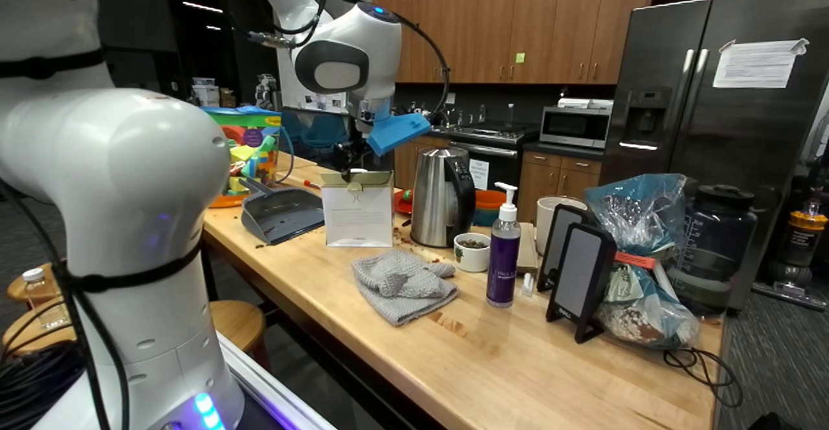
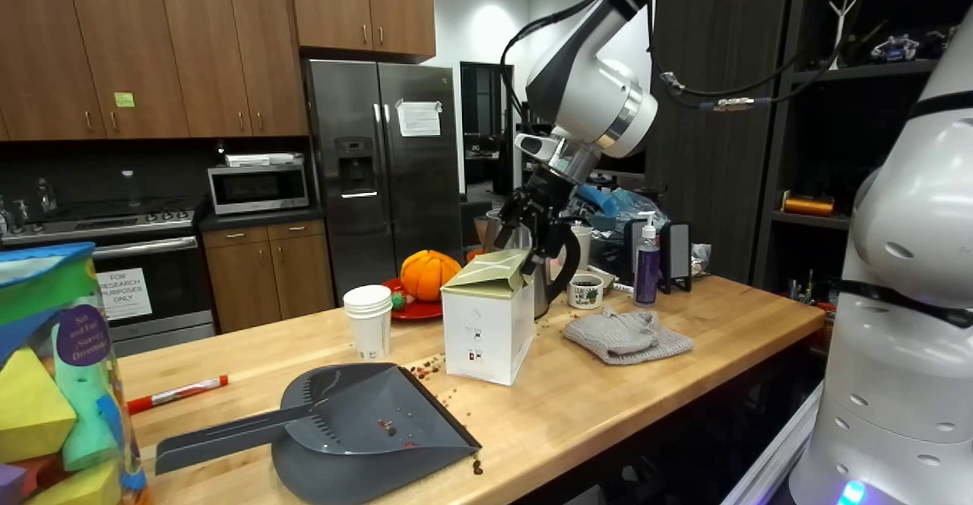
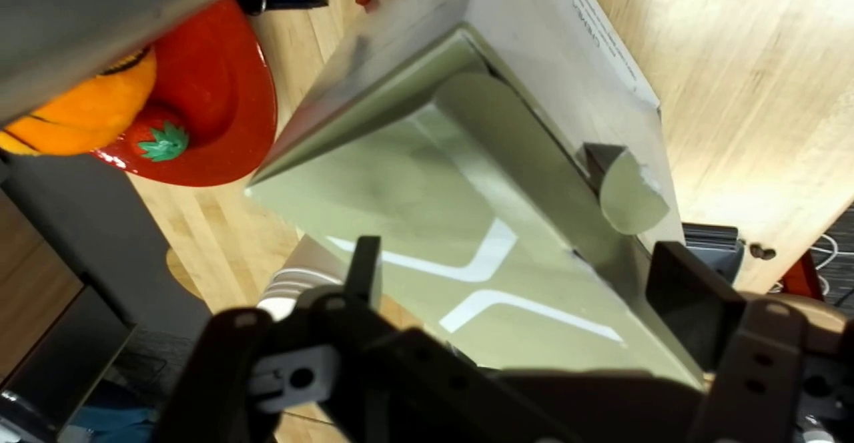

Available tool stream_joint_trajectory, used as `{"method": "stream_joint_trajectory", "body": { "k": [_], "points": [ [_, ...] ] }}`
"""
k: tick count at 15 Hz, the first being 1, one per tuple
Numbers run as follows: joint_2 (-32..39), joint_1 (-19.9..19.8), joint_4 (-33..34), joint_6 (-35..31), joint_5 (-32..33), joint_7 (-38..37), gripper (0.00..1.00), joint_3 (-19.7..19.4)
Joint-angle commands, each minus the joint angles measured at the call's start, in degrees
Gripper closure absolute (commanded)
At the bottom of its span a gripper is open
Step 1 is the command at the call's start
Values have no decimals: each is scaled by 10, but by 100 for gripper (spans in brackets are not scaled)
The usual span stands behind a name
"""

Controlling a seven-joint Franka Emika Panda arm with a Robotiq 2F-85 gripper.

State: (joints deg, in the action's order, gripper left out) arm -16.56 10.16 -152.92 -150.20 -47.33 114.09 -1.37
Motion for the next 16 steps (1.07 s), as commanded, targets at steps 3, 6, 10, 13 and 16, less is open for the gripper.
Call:
{"method": "stream_joint_trajectory", "body": {
  "k": [3,6,10,13,16],
  "points": [
    [-30,-4,-19,-10,9,-4,0,-1],
    [-42,-6,-24,2,19,-8,0,-3],
    [-66,-8,-30,35,55,-23,0,-7],
    [-84,-8,-31,56,86,-40,0,-11],
    [-97,-8,-24,77,116,-59,0,-14]
  ]
}}
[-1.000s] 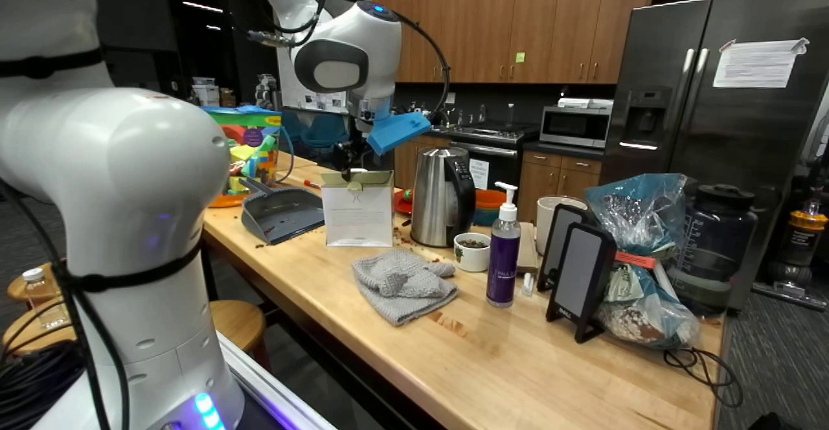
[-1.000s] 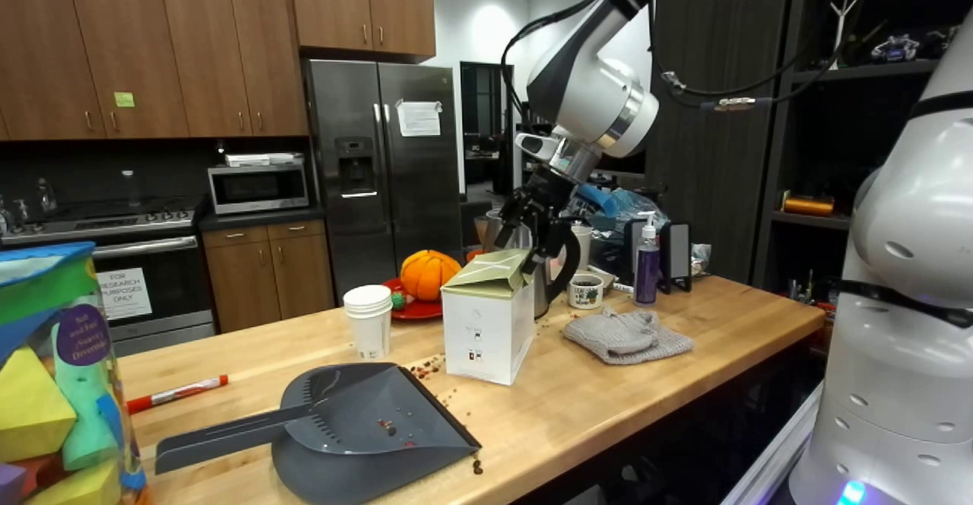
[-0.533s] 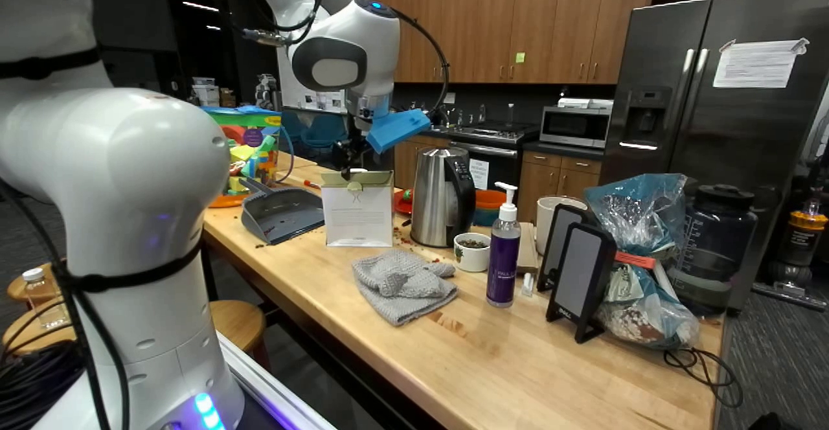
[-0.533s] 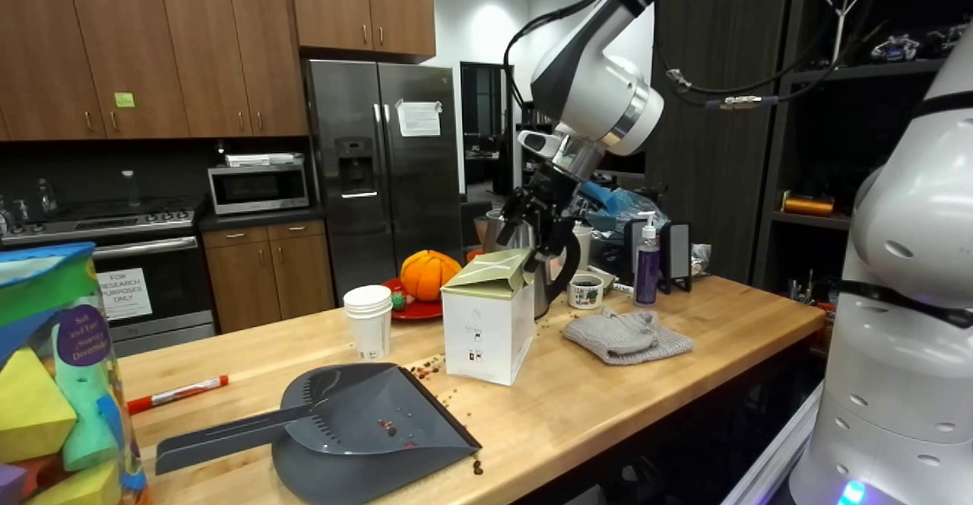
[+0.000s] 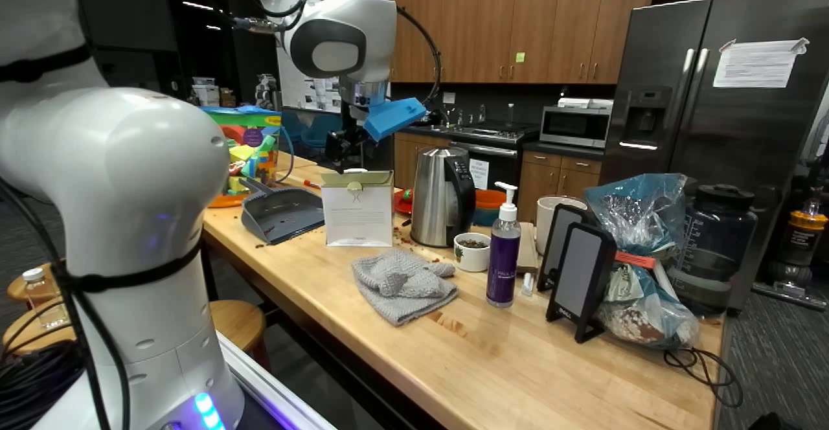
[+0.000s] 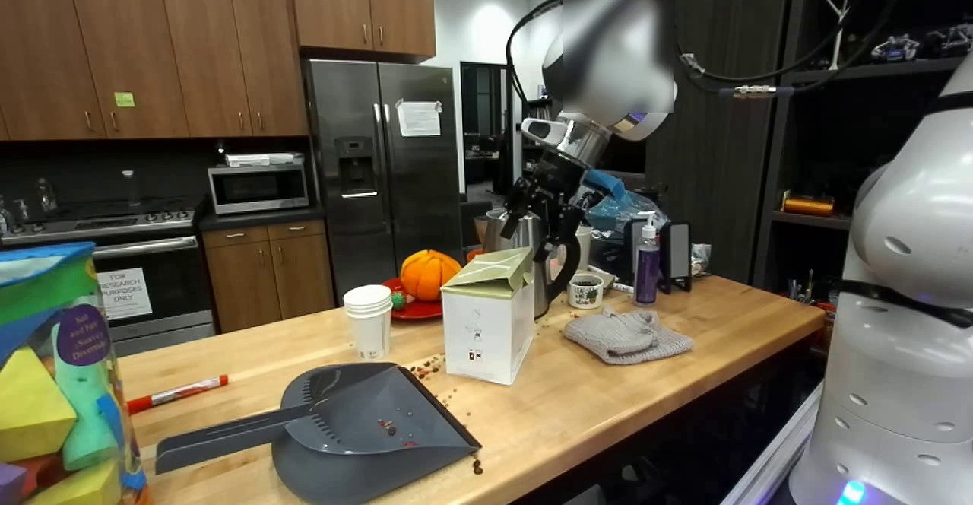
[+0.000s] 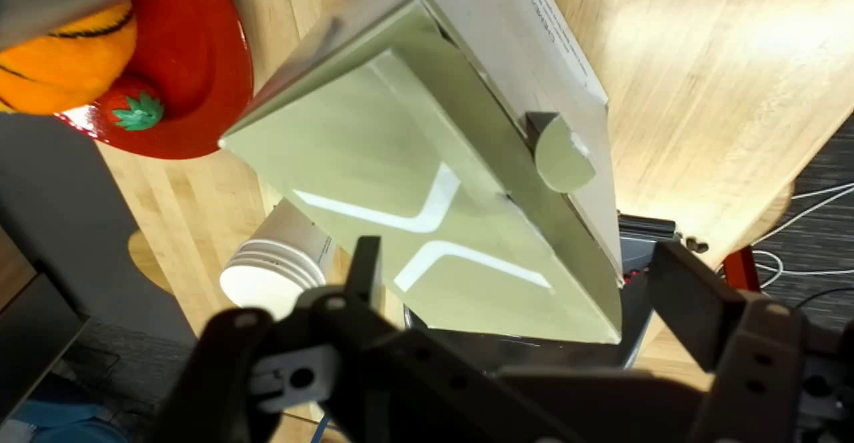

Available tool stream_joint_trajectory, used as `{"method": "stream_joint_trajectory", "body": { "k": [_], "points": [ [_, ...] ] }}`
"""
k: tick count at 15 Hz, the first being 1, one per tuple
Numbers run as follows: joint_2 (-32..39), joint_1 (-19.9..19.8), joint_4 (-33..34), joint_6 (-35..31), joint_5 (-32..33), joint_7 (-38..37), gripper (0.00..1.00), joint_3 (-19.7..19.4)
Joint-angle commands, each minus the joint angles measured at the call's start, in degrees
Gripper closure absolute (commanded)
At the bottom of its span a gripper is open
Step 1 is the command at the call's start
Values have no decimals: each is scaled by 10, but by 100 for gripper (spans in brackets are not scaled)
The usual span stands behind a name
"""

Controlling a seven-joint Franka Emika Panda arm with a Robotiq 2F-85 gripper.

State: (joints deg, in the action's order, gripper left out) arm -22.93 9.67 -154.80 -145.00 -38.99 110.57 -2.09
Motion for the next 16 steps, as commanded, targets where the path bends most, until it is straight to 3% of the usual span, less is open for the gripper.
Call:
{"method": "stream_joint_trajectory", "body": {
  "k": [1,5,9,12,16],
  "points": [
    [-33,-4,0,37,47,-34,0,-7],
    [-23,-3,36,142,118,-77,0,-21],
    [-8,-2,68,244,135,-72,0,-32],
    [-1,-5,76,268,127,-63,0,-33],
    [12,-4,76,249,117,-61,0,-27]
  ]
}}
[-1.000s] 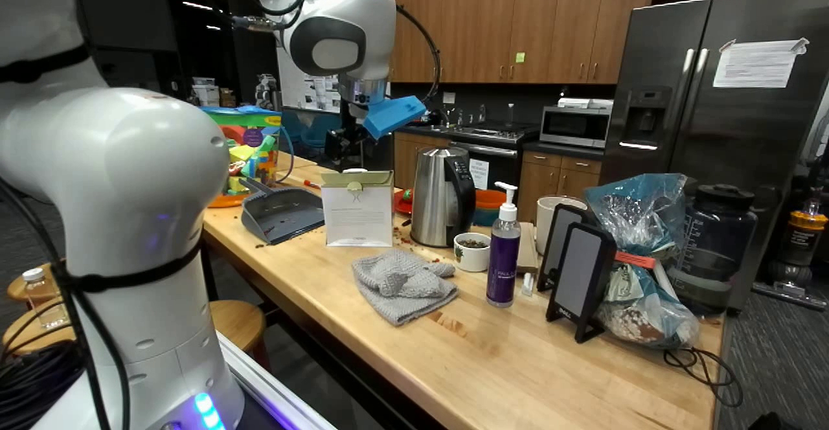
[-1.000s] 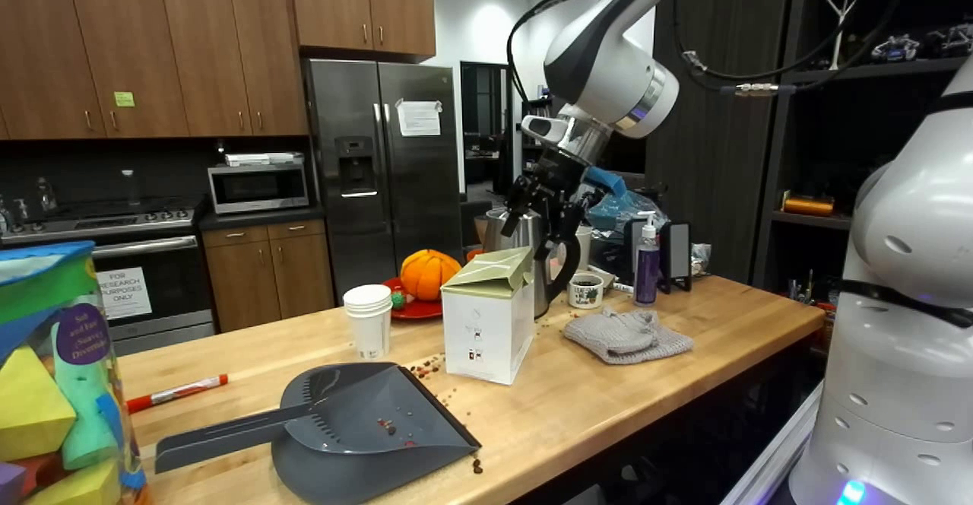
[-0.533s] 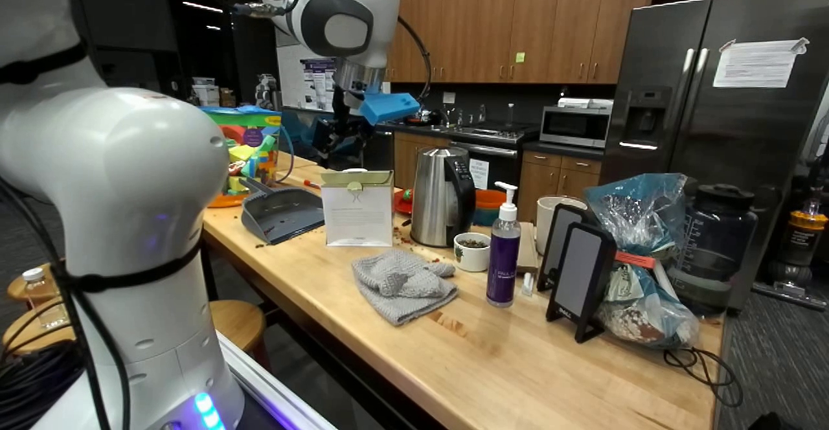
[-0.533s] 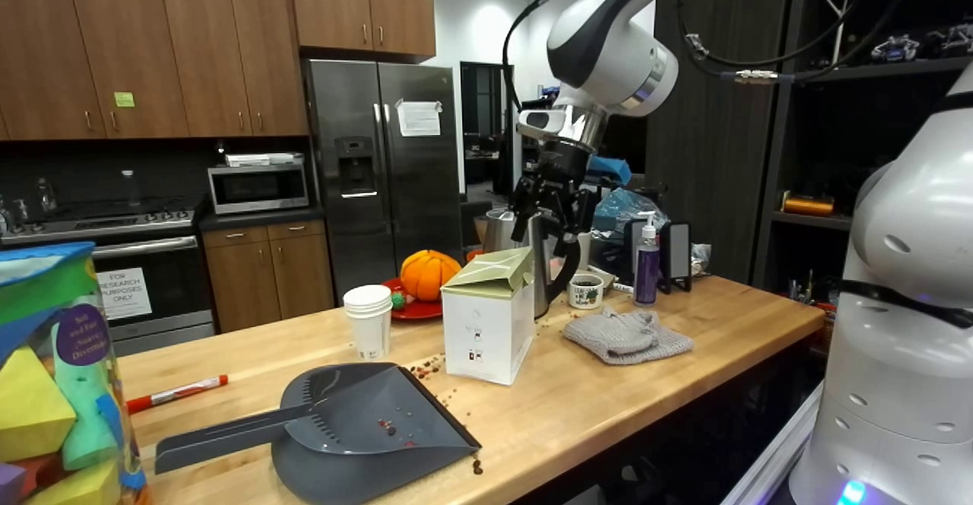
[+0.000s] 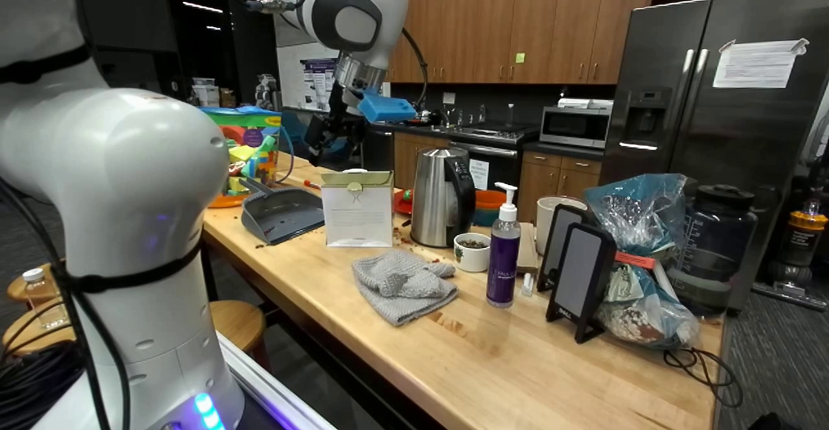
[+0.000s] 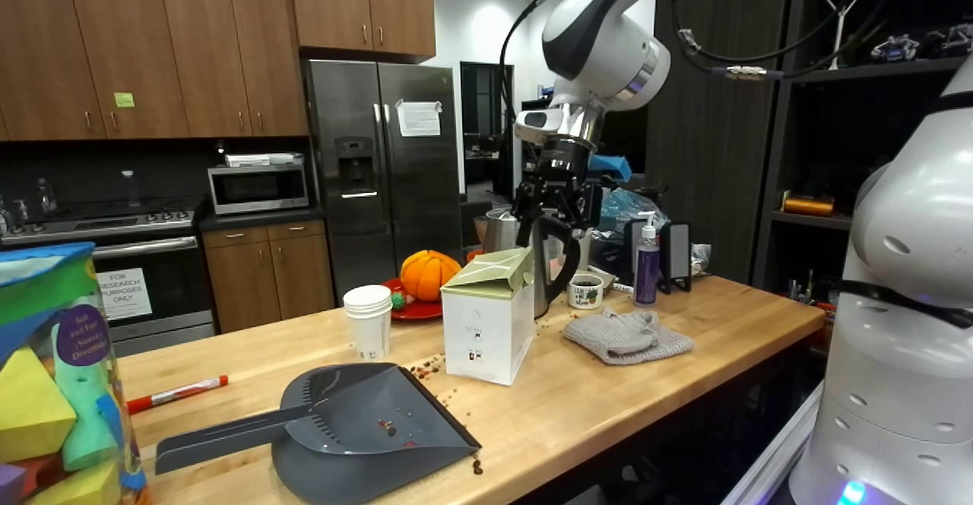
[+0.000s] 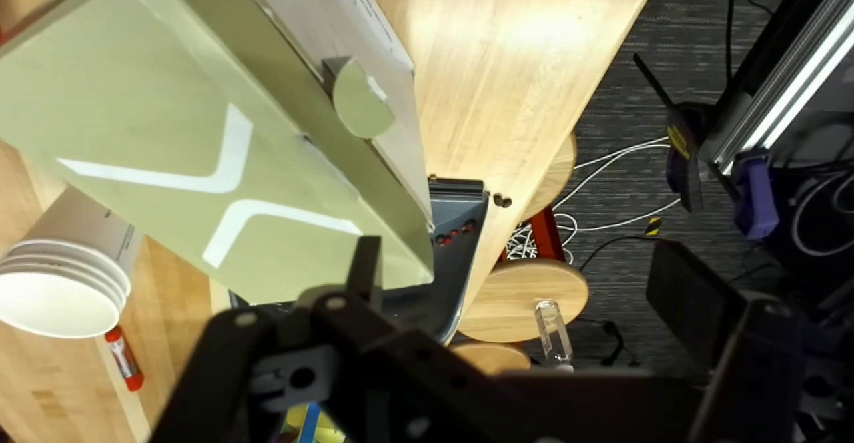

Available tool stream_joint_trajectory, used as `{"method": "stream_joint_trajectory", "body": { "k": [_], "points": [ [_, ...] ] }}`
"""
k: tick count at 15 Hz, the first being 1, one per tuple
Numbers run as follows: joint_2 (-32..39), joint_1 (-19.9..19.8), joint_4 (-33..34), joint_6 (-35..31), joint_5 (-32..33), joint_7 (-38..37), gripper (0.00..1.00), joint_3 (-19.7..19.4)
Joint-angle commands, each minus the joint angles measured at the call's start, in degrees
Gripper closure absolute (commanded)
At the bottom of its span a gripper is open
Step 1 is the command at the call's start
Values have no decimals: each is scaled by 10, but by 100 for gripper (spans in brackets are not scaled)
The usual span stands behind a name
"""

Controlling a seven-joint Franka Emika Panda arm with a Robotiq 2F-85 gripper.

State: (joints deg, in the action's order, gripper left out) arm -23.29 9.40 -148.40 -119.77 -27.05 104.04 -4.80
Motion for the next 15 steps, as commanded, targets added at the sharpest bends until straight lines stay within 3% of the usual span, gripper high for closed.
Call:
{"method": "stream_joint_trajectory", "body": {
  "k": [1,15],
  "points": [
    [19,-1,12,-5,-4,5,0,0],
    [58,-3,34,-31,-25,10,0,1]
  ]
}}
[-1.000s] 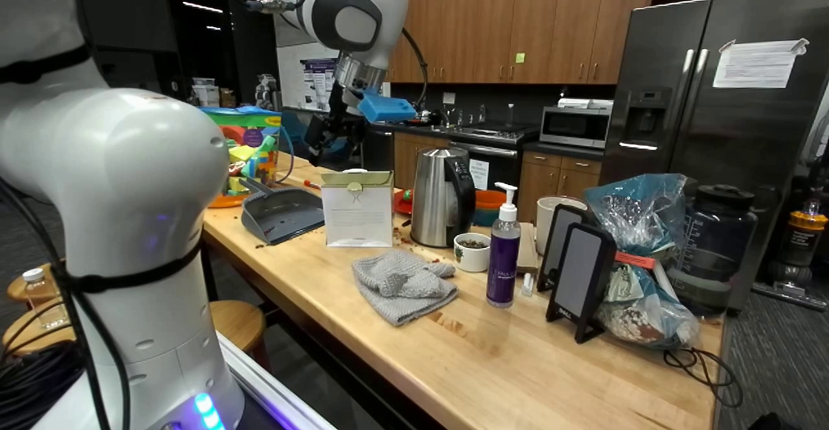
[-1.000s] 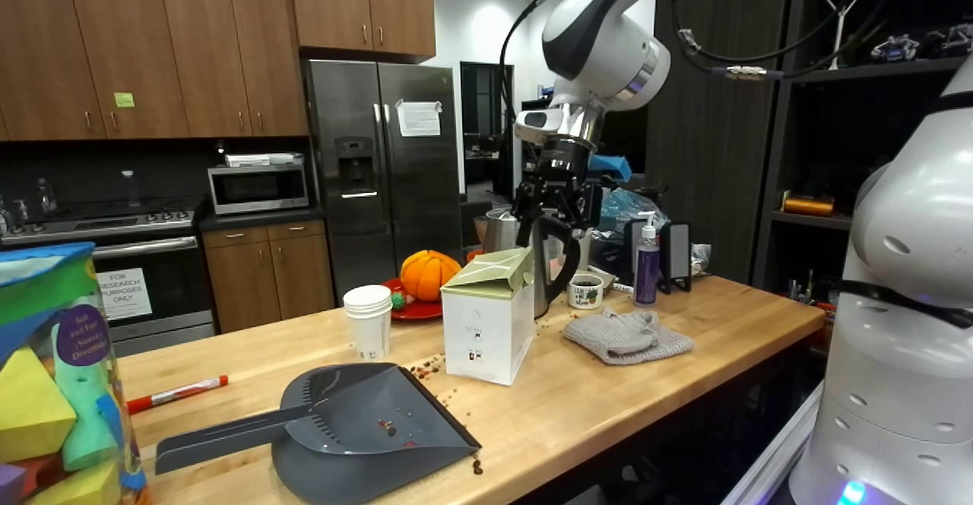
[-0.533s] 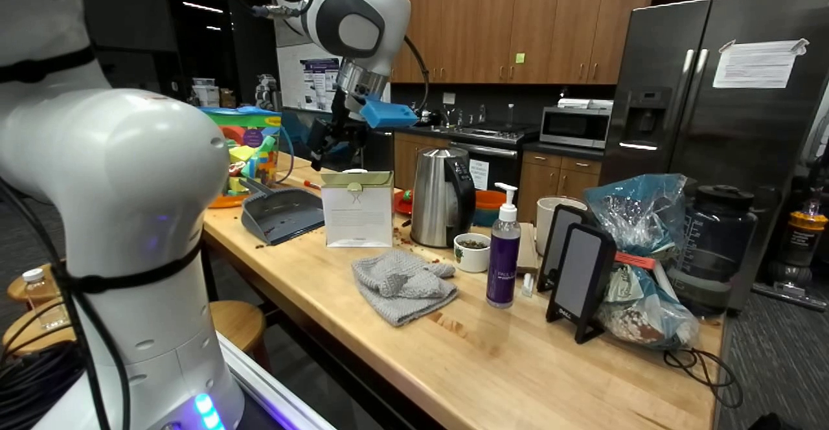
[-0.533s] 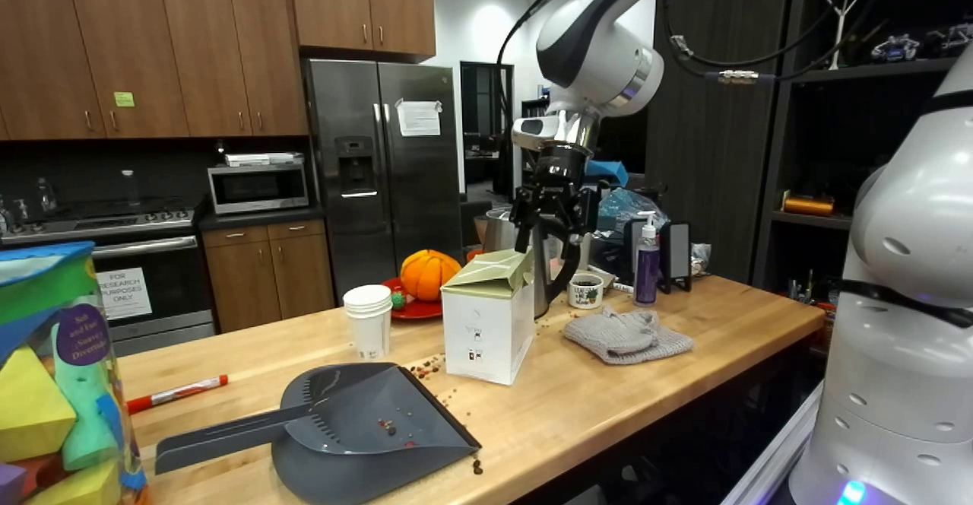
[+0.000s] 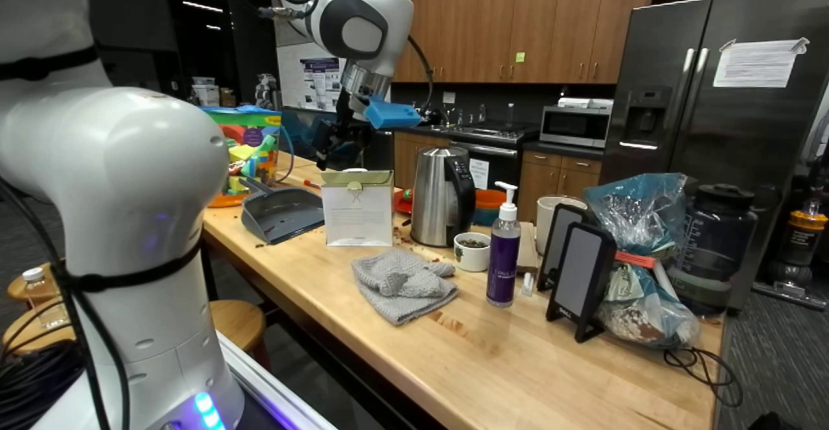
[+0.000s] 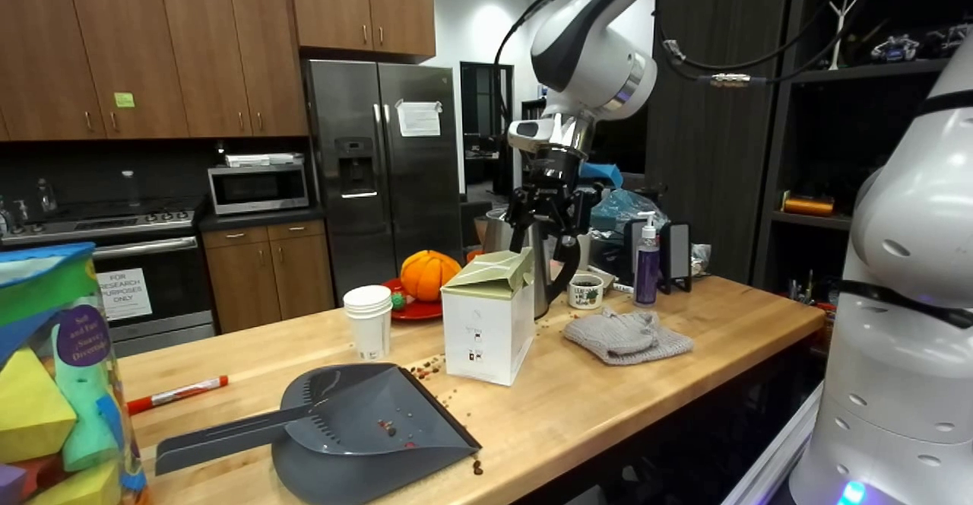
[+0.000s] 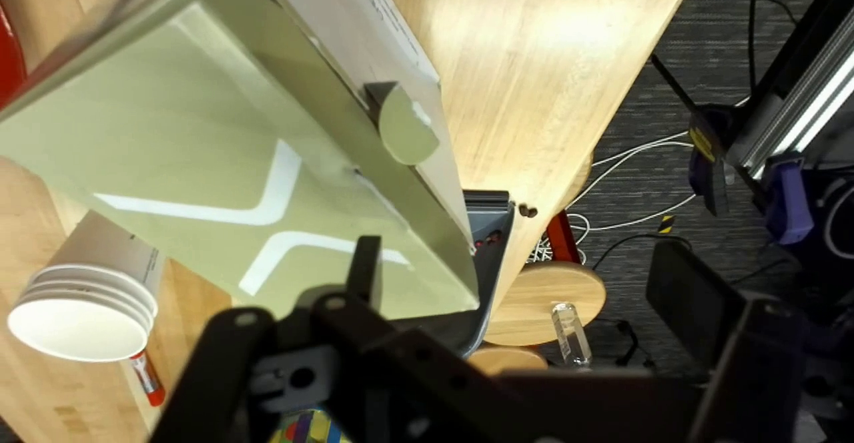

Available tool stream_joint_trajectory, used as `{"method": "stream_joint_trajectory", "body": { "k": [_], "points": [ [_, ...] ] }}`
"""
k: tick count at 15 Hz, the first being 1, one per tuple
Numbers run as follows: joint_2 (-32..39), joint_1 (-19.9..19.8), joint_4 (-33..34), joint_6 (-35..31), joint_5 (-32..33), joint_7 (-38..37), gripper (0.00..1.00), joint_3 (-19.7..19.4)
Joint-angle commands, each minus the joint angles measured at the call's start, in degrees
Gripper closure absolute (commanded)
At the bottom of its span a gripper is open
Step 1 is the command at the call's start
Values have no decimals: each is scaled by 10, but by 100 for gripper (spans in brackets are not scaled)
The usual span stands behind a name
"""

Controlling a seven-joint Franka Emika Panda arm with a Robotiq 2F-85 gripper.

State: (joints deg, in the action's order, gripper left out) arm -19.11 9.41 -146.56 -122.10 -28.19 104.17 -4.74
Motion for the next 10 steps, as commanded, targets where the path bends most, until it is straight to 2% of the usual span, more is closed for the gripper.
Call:
{"method": "stream_joint_trajectory", "body": {
  "k": [1,10],
  "points": [
    [20,-3,19,-10,-15,8,0,1],
    [38,-10,26,-17,-23,10,0,2]
  ]
}}
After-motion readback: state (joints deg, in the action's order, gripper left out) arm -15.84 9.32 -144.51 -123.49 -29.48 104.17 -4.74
